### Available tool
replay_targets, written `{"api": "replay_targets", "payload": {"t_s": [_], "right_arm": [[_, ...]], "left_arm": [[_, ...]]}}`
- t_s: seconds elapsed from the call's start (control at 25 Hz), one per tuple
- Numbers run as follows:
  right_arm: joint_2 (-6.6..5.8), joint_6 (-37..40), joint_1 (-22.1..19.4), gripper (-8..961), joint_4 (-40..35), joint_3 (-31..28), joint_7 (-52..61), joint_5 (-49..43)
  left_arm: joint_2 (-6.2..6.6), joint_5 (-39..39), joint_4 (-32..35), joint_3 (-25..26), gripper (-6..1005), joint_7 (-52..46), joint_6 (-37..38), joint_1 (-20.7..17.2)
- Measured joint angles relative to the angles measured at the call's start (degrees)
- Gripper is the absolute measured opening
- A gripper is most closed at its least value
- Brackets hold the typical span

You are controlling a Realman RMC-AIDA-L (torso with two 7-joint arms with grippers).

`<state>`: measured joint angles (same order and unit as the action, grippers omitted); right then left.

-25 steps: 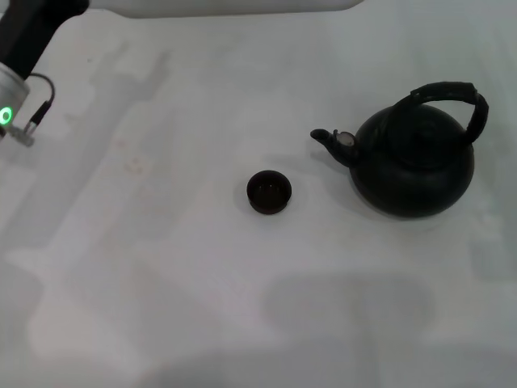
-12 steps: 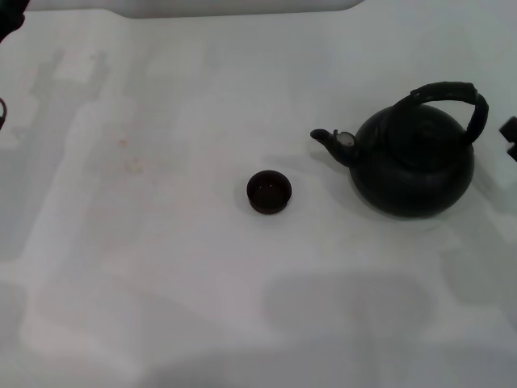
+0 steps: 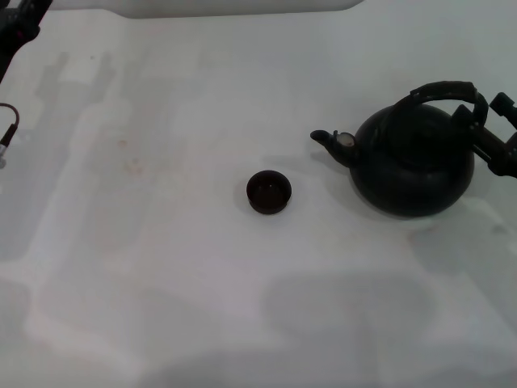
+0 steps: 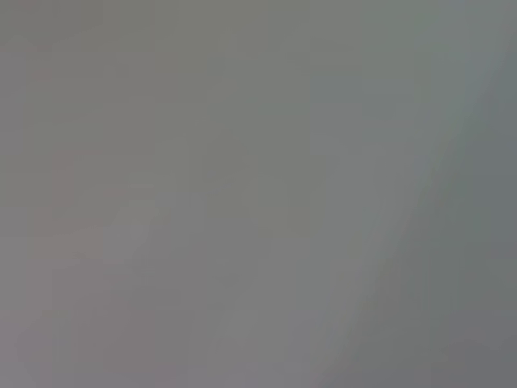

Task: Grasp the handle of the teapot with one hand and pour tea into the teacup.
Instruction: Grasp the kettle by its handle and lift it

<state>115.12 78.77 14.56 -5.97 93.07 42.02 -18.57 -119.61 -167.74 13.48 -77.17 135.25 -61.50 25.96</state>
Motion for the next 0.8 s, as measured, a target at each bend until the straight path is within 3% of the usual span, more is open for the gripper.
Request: {"api": "replay_targets", "payload": {"t_s": [0.32, 0.8], "right_arm": [[0.15, -1.68, 0.06, 866, -0.05, -0.13, -0.17, 0.06], [0.18, -1.08, -0.35, 569, -0.18, 0.10, -0.48, -0.04]], "left_arm": [[0.00, -0.04, -0.27, -0.10, 806, 0.00, 0.00, 0.03], [0.00, -0.04, -0.35, -0.28, 807, -0.32, 0.01, 0.01]]}}
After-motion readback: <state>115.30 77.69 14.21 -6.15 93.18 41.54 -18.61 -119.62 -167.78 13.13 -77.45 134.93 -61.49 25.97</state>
